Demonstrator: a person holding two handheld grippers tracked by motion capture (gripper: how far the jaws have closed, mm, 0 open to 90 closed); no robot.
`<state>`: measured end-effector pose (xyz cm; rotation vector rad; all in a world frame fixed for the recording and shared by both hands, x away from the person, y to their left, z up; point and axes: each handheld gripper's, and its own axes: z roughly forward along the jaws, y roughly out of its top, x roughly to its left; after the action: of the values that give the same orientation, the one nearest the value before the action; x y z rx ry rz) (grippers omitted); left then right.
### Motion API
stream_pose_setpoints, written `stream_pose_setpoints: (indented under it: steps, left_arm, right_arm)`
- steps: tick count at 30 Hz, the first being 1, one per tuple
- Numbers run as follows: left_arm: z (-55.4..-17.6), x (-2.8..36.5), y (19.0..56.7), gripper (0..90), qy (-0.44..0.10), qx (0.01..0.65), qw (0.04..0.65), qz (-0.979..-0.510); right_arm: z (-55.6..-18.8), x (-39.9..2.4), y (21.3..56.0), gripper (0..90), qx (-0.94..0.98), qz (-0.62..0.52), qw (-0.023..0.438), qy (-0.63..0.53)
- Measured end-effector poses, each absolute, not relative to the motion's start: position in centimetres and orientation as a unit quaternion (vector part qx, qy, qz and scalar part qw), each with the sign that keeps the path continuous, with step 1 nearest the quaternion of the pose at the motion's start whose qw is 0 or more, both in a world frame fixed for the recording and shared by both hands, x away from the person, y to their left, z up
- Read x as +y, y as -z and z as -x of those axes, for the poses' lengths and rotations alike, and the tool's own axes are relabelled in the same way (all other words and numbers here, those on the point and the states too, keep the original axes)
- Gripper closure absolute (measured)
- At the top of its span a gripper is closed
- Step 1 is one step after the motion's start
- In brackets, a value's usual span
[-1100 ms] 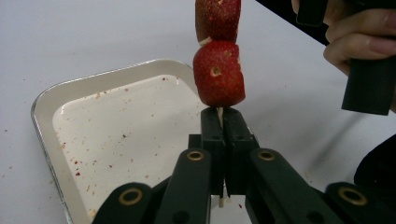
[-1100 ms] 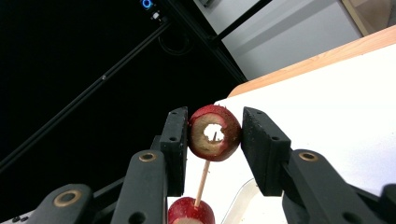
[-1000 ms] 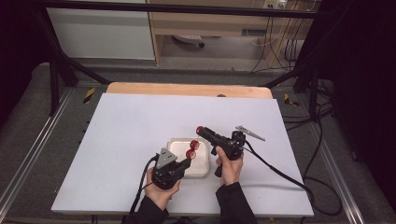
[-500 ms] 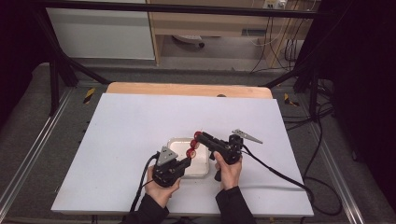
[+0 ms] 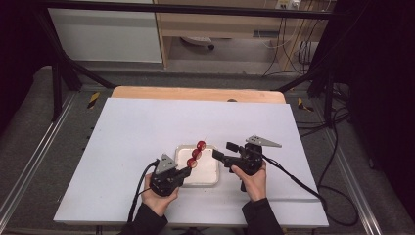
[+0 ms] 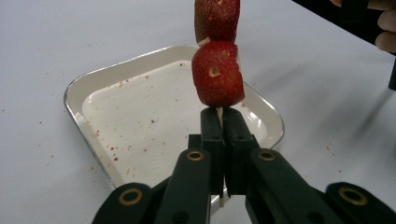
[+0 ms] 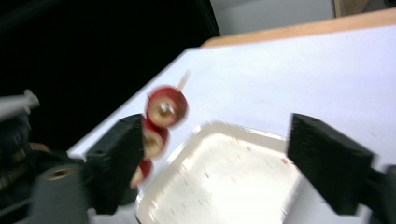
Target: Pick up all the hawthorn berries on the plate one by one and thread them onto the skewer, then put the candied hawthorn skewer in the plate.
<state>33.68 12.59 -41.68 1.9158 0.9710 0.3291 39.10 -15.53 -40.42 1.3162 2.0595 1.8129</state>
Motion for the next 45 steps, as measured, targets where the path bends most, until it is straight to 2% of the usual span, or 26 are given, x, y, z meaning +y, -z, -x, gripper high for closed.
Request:
stream_pose_setpoints:
  steps: [7,14,22,30,45]
  left_arm:
    - [-33.9,14.6,41.3,88.1,-0.133,0.39,0.454,-0.79]
    - [-34.5,15.8,40.8,88.1,-0.124,0.383,0.438,-0.804]
    - [-35.4,16.1,40.2,88.0,-0.117,0.376,0.419,-0.818]
    - [-36.5,15.3,39.6,88.0,-0.113,0.367,0.396,-0.834]
    - [-39.0,13.1,39.6,88.0,-0.102,0.369,0.356,-0.852]
  right_arm:
    - [-38.6,-17.1,41.2,5.6,0.729,-0.411,0.086,-0.54]
    - [-37.9,-18.9,42.6,0.6,0.772,-0.397,0.104,-0.485]
    - [-36.9,-21.4,44.2,0.6,0.793,-0.396,0.119,-0.448]
    - [-35.9,-23.6,45.4,0.6,0.801,-0.388,0.109,-0.442]
    - [-34.8,-25.8,45.9,0.9,0.794,-0.404,0.113,-0.439]
